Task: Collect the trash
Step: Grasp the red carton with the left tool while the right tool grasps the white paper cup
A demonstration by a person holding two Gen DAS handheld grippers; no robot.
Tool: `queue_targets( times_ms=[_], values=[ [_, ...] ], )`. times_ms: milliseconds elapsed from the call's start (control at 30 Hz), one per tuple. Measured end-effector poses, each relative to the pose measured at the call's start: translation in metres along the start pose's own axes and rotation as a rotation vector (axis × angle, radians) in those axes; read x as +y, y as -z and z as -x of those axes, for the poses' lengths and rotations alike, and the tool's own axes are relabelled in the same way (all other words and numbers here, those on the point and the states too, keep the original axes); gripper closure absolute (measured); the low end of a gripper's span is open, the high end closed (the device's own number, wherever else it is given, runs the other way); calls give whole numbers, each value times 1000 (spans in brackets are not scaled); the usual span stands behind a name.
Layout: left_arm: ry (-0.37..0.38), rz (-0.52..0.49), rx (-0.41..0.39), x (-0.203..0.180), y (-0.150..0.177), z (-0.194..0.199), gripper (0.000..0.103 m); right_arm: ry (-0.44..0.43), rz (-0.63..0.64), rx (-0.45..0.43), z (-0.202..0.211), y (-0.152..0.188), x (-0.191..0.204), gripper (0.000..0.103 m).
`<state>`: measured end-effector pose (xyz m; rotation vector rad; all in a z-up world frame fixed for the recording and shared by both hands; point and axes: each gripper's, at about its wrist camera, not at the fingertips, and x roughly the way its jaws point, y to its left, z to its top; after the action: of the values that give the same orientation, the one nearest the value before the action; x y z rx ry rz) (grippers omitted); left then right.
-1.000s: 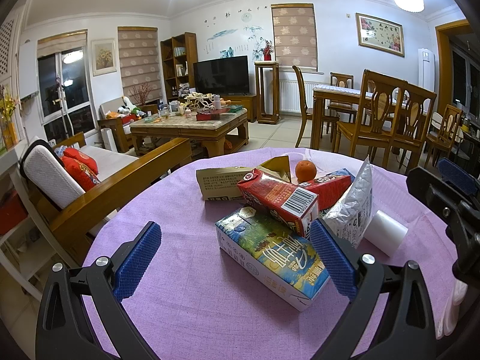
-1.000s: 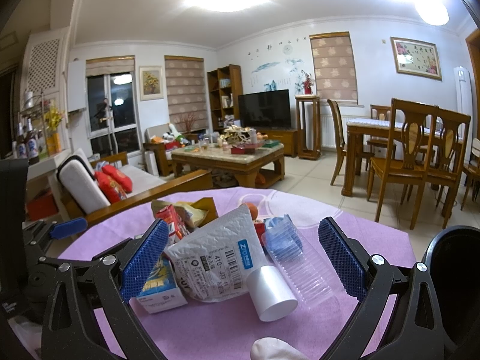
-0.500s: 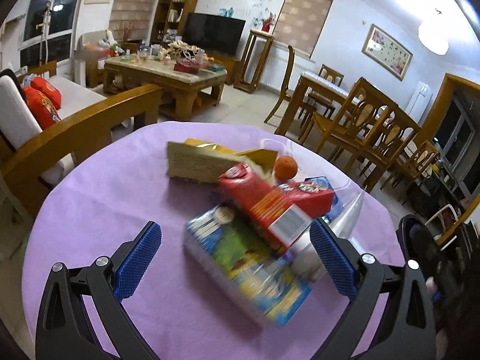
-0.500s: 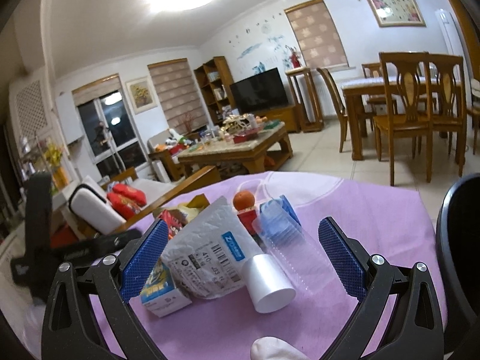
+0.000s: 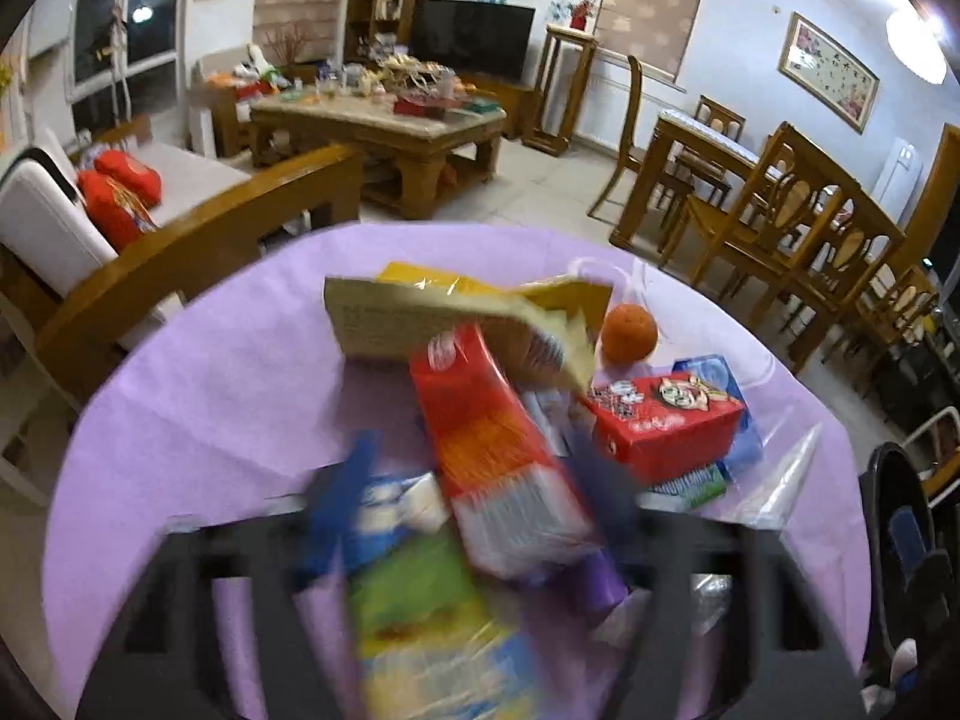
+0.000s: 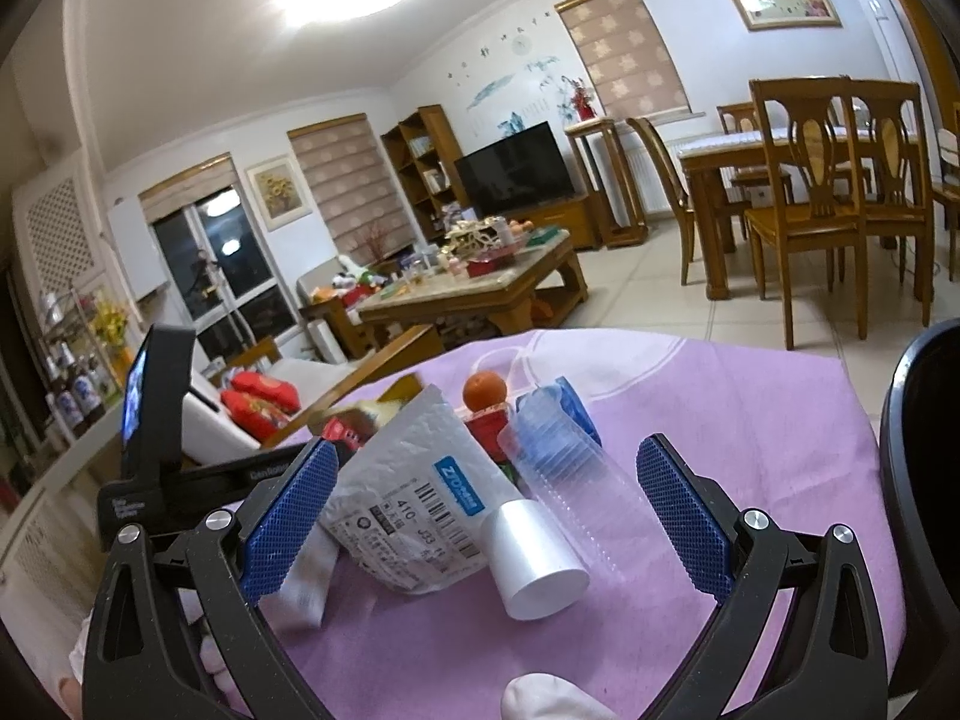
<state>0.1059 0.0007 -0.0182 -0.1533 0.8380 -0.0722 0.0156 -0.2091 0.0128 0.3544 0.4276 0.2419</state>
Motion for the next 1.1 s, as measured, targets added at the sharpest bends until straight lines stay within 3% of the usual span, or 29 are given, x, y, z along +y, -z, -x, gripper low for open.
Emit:
queue_targets(
  times_ms=[100, 200, 400, 467, 567, 633, 700, 867, 1100],
  values=[
    [84, 40, -19, 16, 0, 4, 63, 0, -2, 0, 0, 0, 0, 4],
    [146, 69, -73, 32, 9, 19, 68, -6, -17, -8, 1, 1, -1, 4],
    [310, 193, -203, 74, 32, 62, 69, -116, -216, -73, 15, 2, -42, 4],
    [354, 209, -234, 77, 37, 75, 70, -127, -256, -25, 11, 2, -56, 5],
    [401, 197, -259, 78, 41, 91, 70, -91, -133, 98, 7, 1, -46, 7],
    [433, 191, -272, 78, 43, 100, 70, -12, 24, 205, -1, 5, -28, 17],
    [454, 183, -286, 77, 43, 106, 70, 34, 109, 269, -8, 12, -13, 39],
    [462, 144, -279, 77, 45, 110, 70, 88, 190, 311, -14, 25, 8, 47],
    [457, 112, -231, 74, 58, 105, 70, 104, 252, 411, -43, 27, 26, 47]
  ],
)
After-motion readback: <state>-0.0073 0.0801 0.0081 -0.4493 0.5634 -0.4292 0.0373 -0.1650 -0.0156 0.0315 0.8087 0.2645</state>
